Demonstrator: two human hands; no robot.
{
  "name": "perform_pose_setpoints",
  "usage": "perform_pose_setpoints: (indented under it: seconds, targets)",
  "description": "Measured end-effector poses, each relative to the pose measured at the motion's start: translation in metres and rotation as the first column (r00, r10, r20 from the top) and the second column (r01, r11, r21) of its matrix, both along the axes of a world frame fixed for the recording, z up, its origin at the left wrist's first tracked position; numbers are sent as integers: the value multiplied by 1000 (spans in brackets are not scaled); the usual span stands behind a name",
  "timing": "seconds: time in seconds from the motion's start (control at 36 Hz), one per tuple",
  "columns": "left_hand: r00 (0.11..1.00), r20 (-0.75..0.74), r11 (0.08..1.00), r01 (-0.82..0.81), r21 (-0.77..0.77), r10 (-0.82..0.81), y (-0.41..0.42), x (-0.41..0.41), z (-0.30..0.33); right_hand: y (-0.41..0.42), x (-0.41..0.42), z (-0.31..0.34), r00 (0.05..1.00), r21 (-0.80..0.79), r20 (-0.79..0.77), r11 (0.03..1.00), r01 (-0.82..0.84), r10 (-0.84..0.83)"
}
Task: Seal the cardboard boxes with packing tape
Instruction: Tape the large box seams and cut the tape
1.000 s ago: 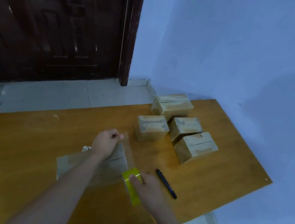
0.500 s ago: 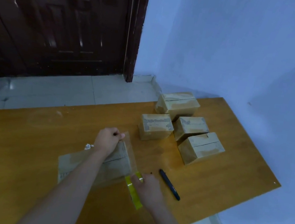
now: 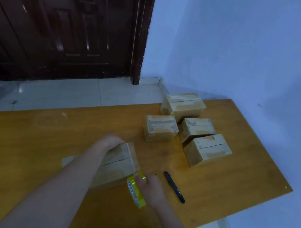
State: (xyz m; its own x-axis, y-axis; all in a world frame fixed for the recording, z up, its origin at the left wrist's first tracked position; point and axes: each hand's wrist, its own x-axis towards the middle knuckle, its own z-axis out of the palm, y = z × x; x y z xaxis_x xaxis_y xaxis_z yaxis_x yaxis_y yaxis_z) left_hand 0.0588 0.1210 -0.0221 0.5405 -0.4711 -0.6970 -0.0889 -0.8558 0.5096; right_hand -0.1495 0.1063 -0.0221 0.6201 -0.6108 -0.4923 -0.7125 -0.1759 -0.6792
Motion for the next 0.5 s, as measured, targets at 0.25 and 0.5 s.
perform_pose_setpoints:
  seconds: [0.25, 0.5]
  targets:
    - [800, 526, 802, 98, -589, 288, 10, -22, -9, 16, -1, -13, 964, 215, 158, 960, 179, -215]
    - [527, 842, 789, 564, -243, -118, 54, -65, -40, 11, 0, -21, 901, 450, 271, 872, 191, -338]
